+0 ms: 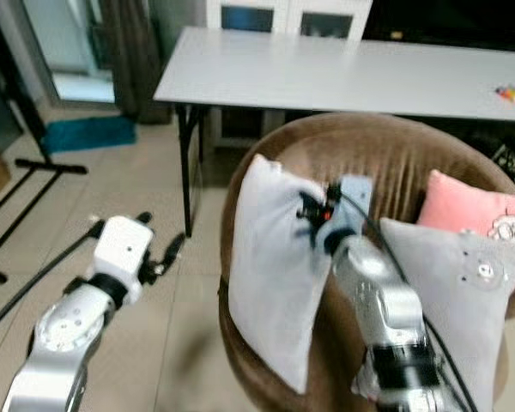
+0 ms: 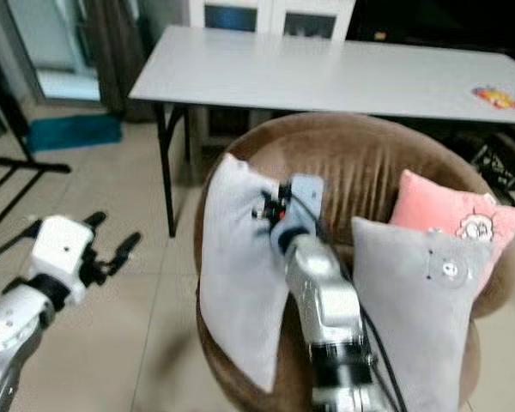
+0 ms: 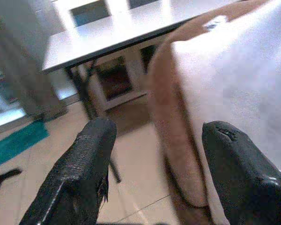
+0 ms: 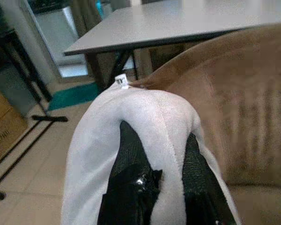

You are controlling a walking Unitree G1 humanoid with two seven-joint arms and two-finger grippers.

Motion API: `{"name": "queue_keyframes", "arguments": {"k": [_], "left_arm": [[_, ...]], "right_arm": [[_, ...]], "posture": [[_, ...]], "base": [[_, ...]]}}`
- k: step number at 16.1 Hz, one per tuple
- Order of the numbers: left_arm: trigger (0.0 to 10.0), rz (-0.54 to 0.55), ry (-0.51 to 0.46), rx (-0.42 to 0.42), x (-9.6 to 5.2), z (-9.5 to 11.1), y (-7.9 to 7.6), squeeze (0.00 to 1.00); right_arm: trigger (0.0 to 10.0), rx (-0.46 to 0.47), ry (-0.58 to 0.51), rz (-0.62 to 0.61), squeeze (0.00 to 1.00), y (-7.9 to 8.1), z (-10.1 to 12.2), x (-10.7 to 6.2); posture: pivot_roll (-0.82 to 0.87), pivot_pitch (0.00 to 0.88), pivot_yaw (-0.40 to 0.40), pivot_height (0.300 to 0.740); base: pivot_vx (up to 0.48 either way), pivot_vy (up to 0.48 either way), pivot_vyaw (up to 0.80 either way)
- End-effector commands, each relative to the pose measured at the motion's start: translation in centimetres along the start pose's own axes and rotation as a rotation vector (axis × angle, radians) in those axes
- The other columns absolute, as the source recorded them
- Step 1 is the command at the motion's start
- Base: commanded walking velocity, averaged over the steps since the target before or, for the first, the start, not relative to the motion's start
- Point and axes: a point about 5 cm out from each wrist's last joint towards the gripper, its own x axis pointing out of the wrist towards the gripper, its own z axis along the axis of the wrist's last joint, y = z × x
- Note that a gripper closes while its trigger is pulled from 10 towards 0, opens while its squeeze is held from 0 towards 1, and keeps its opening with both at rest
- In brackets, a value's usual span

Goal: Move the pillow to the sofa from floor

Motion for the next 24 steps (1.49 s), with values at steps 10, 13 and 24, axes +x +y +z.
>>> {"name": "queue_keyframes", "arguments": {"k": [10, 13, 24], "left_arm": [[10.0, -0.393, 0.049, -0.005, 0.2, -0.1, -1.8, 0.00], [10.0, -0.413, 0.052, -0.012, 0.0, -0.1, -1.9, 0.00], [10.0, -0.448, 0.047, -0.033, -0.3, -0.2, -2.1, 0.00]], "right_arm": [[10.0, -0.145, 0.004, -0.179, 0.00, -7.9, 1.2, 3.5], [10.0, -0.157, 0.006, -0.313, 0.00, -11.1, 1.7, 2.9], [10.0, -0.165, 0.003, -0.506, 1.00, -16.5, 2.0, 0.6]], "posture": [[0.00, 0.000, -0.043, 0.740], [0.00, 0.000, -0.047, 0.740], [0.00, 0.000, -0.059, 0.740]], "base": [[0.000, 0.000, 0.00], [0.000, 0.000, 0.00], [0.000, 0.000, 0.00]]}}
